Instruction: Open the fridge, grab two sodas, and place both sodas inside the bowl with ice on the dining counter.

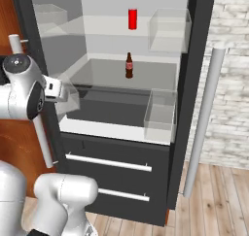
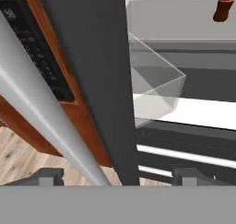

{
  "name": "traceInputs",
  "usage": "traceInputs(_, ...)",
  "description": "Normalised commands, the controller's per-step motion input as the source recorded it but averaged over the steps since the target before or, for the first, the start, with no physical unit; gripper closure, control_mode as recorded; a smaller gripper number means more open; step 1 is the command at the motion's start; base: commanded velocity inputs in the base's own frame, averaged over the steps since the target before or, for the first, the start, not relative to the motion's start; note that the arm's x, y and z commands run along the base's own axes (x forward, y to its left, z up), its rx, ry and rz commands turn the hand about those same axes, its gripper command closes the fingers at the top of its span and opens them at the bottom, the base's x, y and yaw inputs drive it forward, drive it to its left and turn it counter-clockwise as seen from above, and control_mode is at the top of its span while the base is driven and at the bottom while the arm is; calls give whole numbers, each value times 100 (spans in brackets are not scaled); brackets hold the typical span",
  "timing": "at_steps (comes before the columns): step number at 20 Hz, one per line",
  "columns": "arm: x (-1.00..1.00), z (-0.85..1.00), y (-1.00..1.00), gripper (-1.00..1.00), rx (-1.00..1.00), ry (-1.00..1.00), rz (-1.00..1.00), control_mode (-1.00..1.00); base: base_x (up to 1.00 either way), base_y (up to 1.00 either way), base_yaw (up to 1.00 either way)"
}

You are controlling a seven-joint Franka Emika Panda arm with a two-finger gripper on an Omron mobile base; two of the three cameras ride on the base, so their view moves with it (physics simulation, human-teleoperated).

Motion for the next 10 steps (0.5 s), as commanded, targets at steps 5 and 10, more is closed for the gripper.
traceInputs(5,-9,0,-82,-100,24,0,1,-100,0,0,0)
traceInputs(10,76,9,-23,-100,33,7,8,-100,0,0,0)
